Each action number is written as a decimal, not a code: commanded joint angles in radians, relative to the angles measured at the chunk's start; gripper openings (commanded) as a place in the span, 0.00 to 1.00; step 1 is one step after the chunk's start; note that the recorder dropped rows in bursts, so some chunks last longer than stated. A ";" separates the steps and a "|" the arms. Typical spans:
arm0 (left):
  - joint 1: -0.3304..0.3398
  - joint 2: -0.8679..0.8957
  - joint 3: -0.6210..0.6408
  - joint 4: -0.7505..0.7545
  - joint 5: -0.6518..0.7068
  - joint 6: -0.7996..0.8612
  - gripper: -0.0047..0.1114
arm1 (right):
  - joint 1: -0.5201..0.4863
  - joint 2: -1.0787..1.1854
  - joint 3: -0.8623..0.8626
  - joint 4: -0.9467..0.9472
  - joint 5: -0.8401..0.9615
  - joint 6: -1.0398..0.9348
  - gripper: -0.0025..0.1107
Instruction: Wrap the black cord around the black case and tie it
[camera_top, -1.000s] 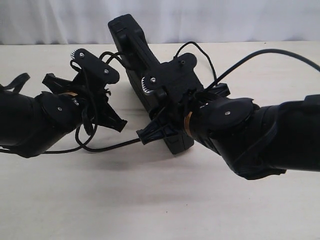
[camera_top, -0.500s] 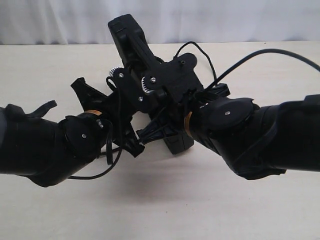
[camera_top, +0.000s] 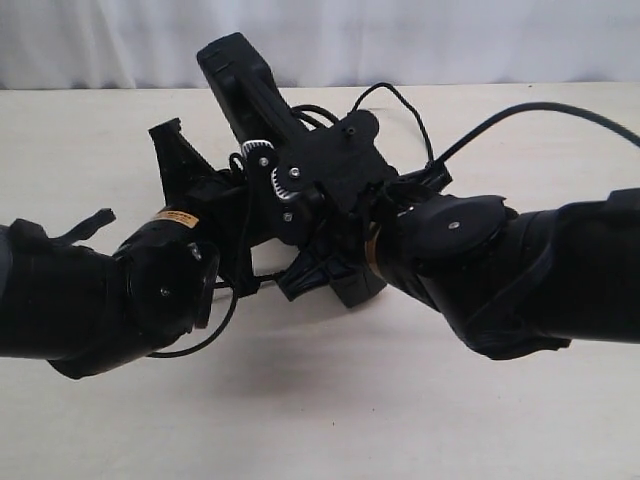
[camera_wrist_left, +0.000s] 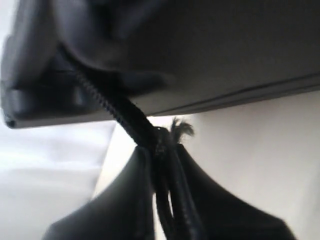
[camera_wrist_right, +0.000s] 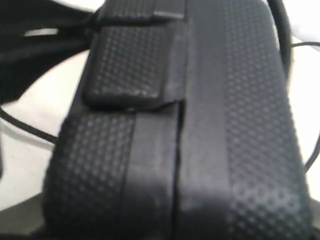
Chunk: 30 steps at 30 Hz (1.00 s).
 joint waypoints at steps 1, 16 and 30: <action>0.042 0.001 0.007 0.010 -0.052 -0.021 0.04 | 0.001 0.024 0.018 0.053 -0.082 -0.118 0.06; 0.074 -0.012 0.007 0.145 -0.079 -0.234 0.04 | 0.001 0.024 0.016 0.073 0.026 -0.188 0.54; 0.074 -0.012 0.007 0.141 -0.127 -0.255 0.04 | 0.001 -0.127 0.002 0.485 0.093 -0.472 0.76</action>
